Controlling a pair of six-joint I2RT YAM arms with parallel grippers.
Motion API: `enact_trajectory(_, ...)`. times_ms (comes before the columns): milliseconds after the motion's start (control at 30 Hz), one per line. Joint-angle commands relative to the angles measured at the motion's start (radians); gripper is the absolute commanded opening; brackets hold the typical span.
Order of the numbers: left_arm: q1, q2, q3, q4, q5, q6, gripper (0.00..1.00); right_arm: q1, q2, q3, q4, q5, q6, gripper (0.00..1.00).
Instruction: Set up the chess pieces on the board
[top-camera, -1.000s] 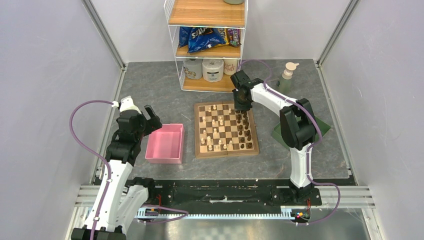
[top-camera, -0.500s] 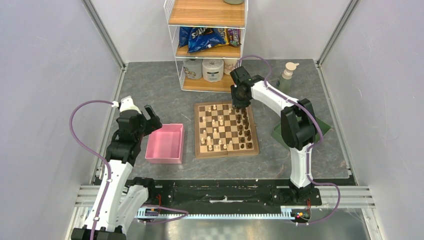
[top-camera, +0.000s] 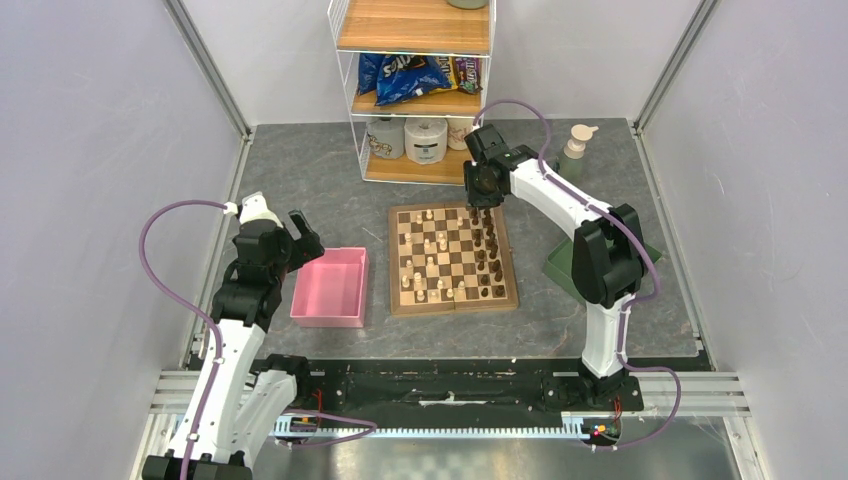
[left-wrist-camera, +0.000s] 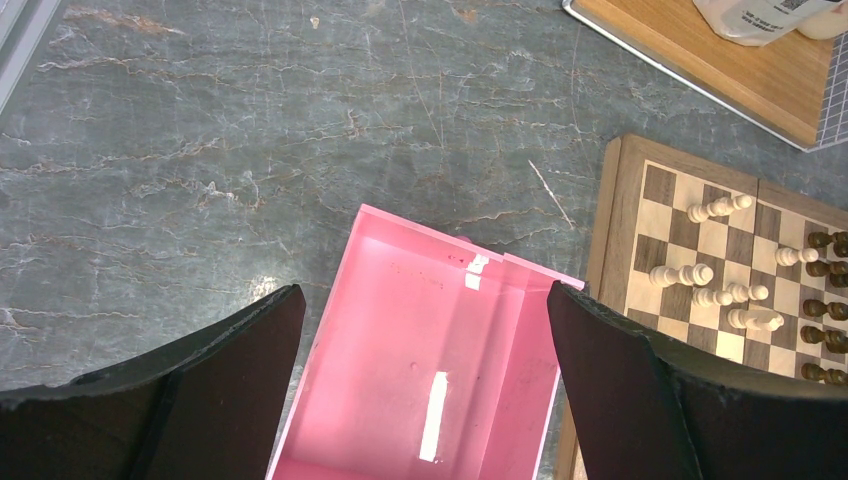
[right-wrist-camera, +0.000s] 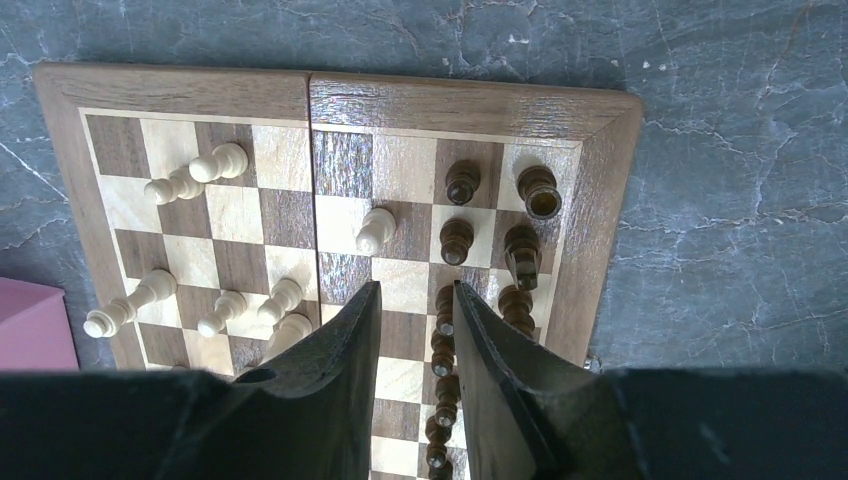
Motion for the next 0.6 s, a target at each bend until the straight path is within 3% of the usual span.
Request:
enact_trajectory(0, 0.0, 0.0, 0.015, 0.031, 0.012, -0.027, 0.99, 0.011, -0.05, 0.025, -0.007, -0.029, -0.002, 0.39)
enact_trajectory(567, -0.001, 0.01, 0.016, 0.031, 0.024, -0.027, 0.99, 0.188, 0.014, 0.114, -0.022, -0.043, 0.015, 0.4)
